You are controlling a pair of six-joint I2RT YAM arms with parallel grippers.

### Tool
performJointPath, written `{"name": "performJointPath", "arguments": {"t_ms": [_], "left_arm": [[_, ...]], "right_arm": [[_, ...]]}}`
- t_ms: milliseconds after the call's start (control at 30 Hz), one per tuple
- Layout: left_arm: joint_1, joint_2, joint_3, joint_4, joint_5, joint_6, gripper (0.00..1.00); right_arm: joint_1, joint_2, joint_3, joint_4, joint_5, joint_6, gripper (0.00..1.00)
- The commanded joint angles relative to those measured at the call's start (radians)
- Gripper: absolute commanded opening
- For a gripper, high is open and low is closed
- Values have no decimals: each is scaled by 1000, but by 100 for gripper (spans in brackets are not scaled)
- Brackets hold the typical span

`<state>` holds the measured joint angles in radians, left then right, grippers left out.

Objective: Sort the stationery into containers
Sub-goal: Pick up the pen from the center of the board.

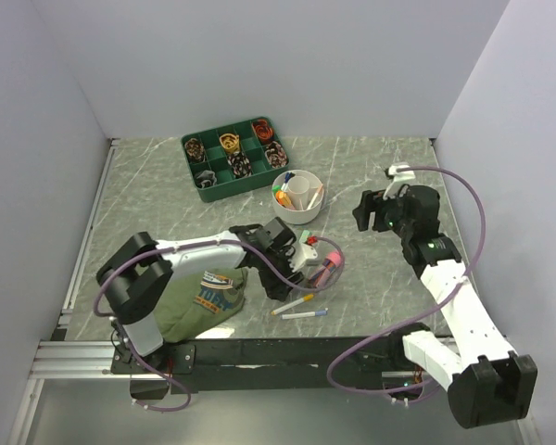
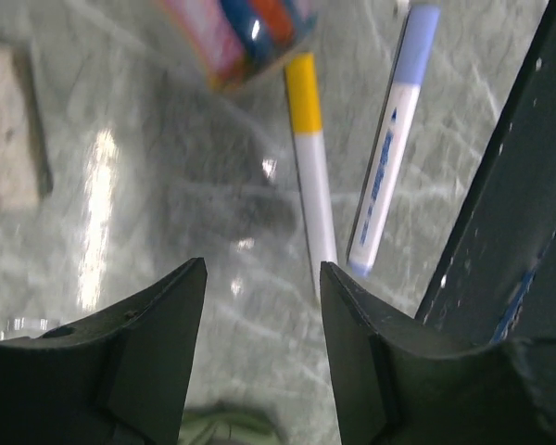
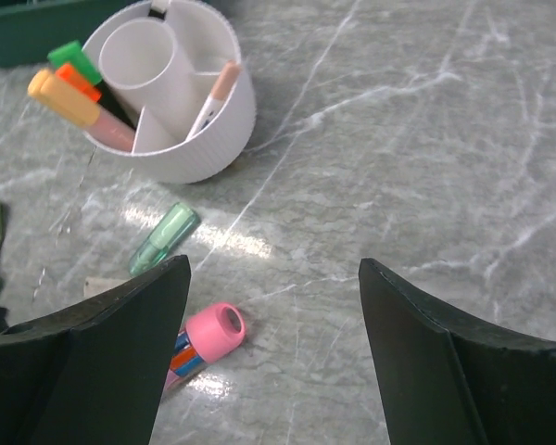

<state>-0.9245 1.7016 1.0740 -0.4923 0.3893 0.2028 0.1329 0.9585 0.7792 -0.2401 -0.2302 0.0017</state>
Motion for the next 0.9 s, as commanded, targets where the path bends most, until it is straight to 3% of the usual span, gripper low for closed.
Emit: {"name": "performJointPath", "arguments": {"t_ms": [0, 167, 533, 733, 867], "left_arm": [[-51, 87, 112, 14, -32, -45, 58], [-109, 176, 210, 0, -78, -112, 57], [-183, 260, 208, 27, -219, -197, 52], [-201, 323, 192, 40, -323, -252, 42], [-205, 337, 173, 43, -310, -244, 25]], "right_arm": [[-47, -69, -27, 1, -1, 75, 81], [-61, -139, -69, -42, 5, 57, 81], [-62, -199, -120, -47, -4, 44, 80], [-64, -201, -109, -57, -6, 31, 79], [-64, -204, -113, -59, -6, 21, 79]]}}
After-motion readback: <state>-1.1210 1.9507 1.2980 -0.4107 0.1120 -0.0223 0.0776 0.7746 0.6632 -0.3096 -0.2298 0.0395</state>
